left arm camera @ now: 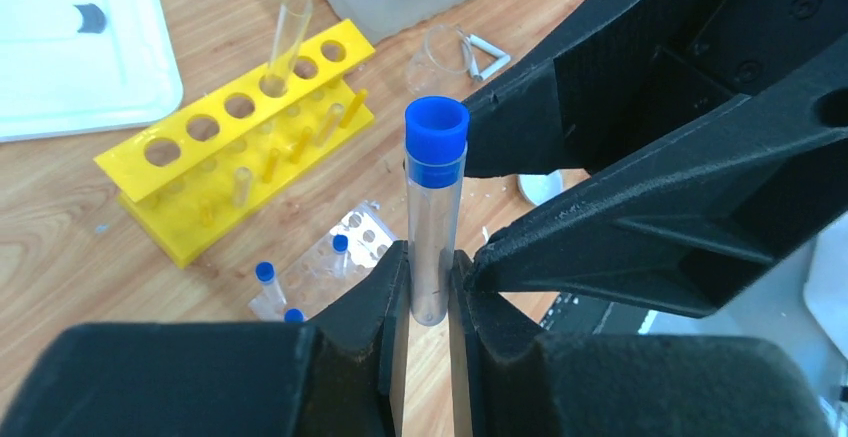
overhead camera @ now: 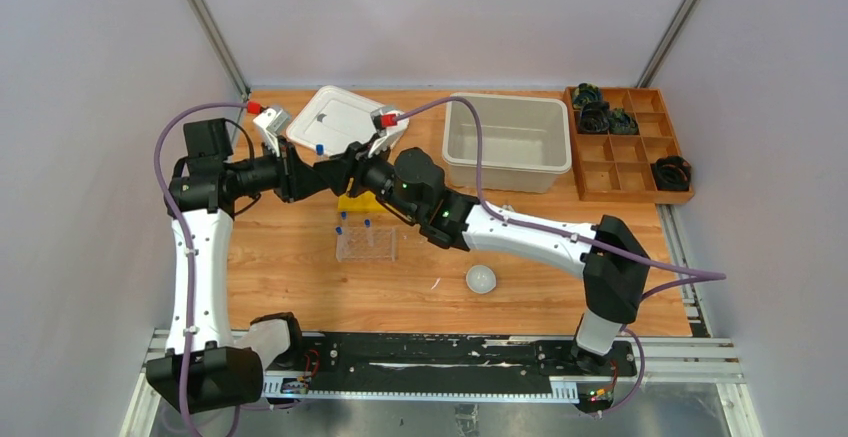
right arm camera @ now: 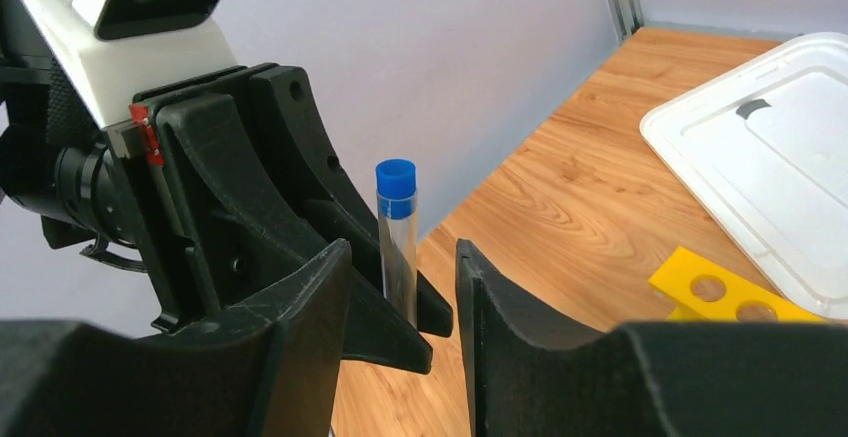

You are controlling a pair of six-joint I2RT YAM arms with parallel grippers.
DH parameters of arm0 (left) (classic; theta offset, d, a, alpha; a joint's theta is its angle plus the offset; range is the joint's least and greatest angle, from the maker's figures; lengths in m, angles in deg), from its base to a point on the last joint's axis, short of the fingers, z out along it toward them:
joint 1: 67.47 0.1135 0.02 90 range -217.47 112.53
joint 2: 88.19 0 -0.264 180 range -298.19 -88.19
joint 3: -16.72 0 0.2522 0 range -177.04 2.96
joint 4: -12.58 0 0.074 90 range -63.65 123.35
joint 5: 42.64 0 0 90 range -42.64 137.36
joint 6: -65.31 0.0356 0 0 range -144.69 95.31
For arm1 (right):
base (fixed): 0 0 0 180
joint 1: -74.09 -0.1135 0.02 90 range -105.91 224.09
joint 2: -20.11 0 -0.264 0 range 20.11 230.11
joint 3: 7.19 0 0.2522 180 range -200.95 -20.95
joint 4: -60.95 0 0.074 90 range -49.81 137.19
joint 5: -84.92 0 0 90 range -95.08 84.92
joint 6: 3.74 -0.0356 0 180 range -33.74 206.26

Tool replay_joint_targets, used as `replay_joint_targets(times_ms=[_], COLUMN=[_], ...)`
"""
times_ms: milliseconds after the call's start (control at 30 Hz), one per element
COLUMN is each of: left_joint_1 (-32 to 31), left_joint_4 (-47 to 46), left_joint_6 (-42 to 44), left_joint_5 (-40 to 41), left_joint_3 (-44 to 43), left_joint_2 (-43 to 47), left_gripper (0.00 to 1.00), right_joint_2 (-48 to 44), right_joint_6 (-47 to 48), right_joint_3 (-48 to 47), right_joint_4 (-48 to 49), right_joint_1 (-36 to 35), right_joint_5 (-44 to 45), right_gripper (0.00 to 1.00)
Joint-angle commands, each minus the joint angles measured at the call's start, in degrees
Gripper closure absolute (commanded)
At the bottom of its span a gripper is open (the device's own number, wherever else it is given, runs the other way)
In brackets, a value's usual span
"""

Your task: Organize the chemistry lab equipment

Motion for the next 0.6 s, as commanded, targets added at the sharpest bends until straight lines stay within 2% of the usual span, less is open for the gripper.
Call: replay_joint_targets(times_ms=[0, 133, 333, 567], left_joint_1=[0.01, 0.01, 0.01, -0.01], left_joint_4=[-0.66, -0.73, -0.73, -0.72], left_joint_6=[3.42, 5.03, 5.21, 5.33], left_joint_5=[2.06, 2.33, 1.88, 1.74], left_joint_3=[-0.03, 0.59, 0.74, 0.66], left_joint_2=[1.66, 2.92, 3.66, 4.49], left_gripper=[0.96, 0.97, 1.00, 1.00], right_joint_2=[-0.82, 0.29, 3.60, 5.78], right_joint_6=[1.02, 3.45, 5.35, 5.91], right_joint_3=[-6.31, -11.74, -19.08, -23.80], right_joint_4=[-12.57, -21.67, -28.88, -33.34], right_joint_1=[1.39, 2.31, 3.65, 4.65], right_joint_5=[-3.09, -5.24, -11.80, -14.91], right_gripper=[0.52, 0.52, 0.55, 0.61])
